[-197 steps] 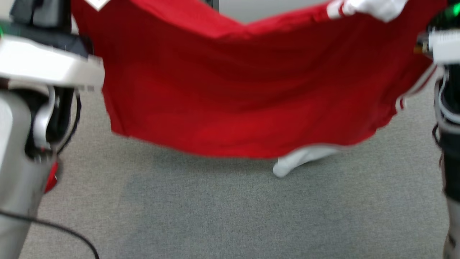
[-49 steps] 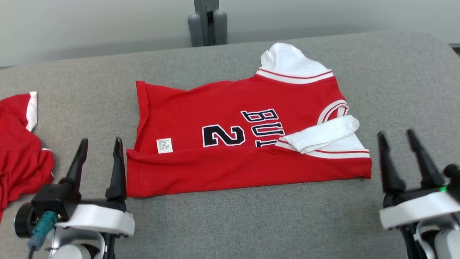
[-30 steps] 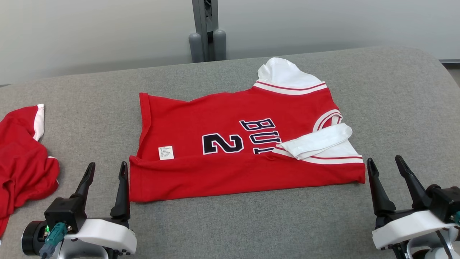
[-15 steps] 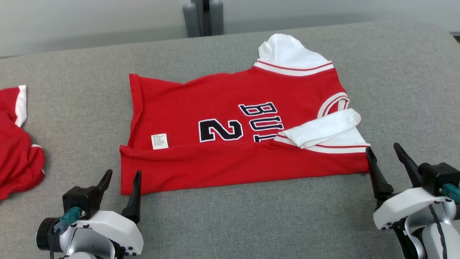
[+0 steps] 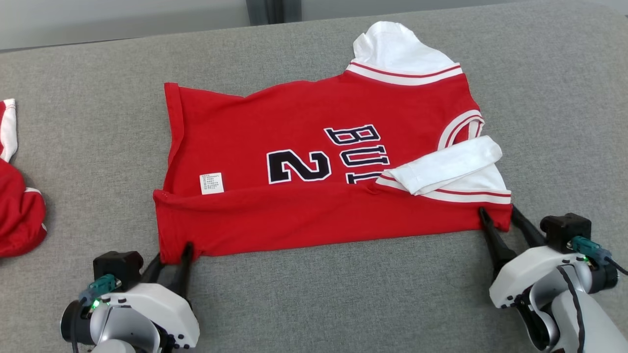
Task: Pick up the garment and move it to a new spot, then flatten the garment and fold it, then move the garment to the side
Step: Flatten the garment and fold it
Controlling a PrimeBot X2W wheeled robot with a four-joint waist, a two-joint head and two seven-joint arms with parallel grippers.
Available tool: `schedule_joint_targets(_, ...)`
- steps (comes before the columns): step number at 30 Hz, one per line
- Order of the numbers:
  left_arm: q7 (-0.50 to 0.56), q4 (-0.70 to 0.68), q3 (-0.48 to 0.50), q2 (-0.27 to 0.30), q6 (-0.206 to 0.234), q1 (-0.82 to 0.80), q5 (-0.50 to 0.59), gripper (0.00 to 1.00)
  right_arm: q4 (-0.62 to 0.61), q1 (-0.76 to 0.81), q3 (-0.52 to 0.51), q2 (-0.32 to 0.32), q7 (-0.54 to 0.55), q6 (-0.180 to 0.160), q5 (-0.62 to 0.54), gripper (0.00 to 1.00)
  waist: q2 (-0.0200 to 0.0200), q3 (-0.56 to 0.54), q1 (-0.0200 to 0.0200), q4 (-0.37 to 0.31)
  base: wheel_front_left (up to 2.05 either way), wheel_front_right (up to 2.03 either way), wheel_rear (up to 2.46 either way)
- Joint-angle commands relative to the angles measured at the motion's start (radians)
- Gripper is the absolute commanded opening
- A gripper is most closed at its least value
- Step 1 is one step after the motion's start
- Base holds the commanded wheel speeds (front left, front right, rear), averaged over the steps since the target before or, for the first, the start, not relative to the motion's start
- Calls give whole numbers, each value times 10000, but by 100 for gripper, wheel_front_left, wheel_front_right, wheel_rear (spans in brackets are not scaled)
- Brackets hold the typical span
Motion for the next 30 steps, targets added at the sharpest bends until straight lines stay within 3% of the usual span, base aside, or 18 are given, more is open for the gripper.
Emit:
schedule_joint_targets(1, 20, 28, 20, 95, -30, -193, -67, 0, 203, -131, 142, -67, 24, -3, 214, 0, 0, 10, 0, -17, 0, 0, 0)
schedule_joint_targets(10, 265, -383, 63, 312, -5, 172, -208, 0, 240, 65, 459, -461, -109, -14, 1178, 0, 0, -187, 0, 89, 0, 0, 0)
schedule_joint_targets(17, 765, -1499, 236, 572, 417, 952, -389, 0, -825, 1181, 281, -699, 358, -12, 1883, 0, 0, -436, 0, 230, 0, 0, 0)
schedule_joint_targets(23, 1110, -2023, 305, 687, 675, 1489, -524, 0, -1887, 2165, -59, -397, 807, -11, 1900, 0, 0, -471, 0, 233, 0, 0, 0)
schedule_joint_targets(24, 1115, -2025, 308, 696, 738, 1515, -500, 0, -2017, 2273, -88, -310, 907, -6, 1909, 4, 0, -462, 0, 226, 0, 0, 0)
schedule_joint_targets(25, 1161, -1979, 270, 688, 734, 1536, -485, 46, -2098, 2331, -66, -260, 944, -1, 1860, 37, 0, -451, 0, 225, 0, 0, 0)
schedule_joint_targets(26, 1155, -1952, 228, 672, 721, 1527, -475, 100, -2201, 2371, -127, -209, 951, -1, 1820, 76, 0, -454, 0, 228, 0, 0, 0)
schedule_joint_targets(27, 1161, -1928, 218, 637, 713, 1506, -514, 100, -2286, 2434, -186, -164, 1000, -1, 1799, 100, 0, -463, 0, 234, 0, 0, 0)
schedule_joint_targets(30, 1020, -1899, 245, 541, 802, 1471, -509, 100, -2460, 2572, -512, -63, 995, -1, 1768, 100, 0, -516, 0, 264, 0, 0, 0)
